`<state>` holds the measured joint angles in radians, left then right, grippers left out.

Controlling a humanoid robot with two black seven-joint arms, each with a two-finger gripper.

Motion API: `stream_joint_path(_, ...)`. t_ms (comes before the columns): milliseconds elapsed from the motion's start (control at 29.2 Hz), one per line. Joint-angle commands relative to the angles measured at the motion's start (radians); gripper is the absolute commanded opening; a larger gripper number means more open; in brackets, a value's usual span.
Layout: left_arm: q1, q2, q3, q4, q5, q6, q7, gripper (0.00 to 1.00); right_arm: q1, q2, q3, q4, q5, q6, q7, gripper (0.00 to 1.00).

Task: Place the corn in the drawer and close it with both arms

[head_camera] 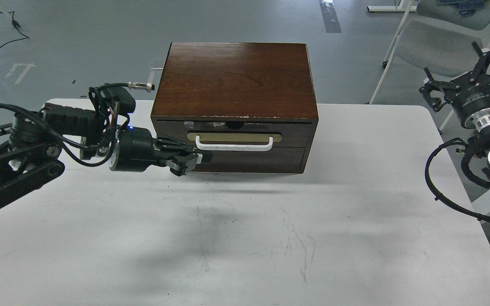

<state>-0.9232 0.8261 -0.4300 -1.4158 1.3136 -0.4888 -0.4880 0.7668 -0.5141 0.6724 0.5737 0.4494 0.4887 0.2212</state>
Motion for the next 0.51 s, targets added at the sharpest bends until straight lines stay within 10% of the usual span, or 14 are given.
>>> stream_joint_path(0, 0.000, 0.002, -0.079, 0.078, -0.351, 0.000, -0.001, 0.47, 0.012, -0.001, 0.003, 0.002, 0.000, 0.000, 0.001, 1.00)
stream_joint_path(480, -0.042, -0.154, -0.276, 0.685, -1.054, 0.000, -0.001, 0.87, 0.080, 0.005, 0.042, -0.023, 0.000, 0.000, 0.009, 1.00)
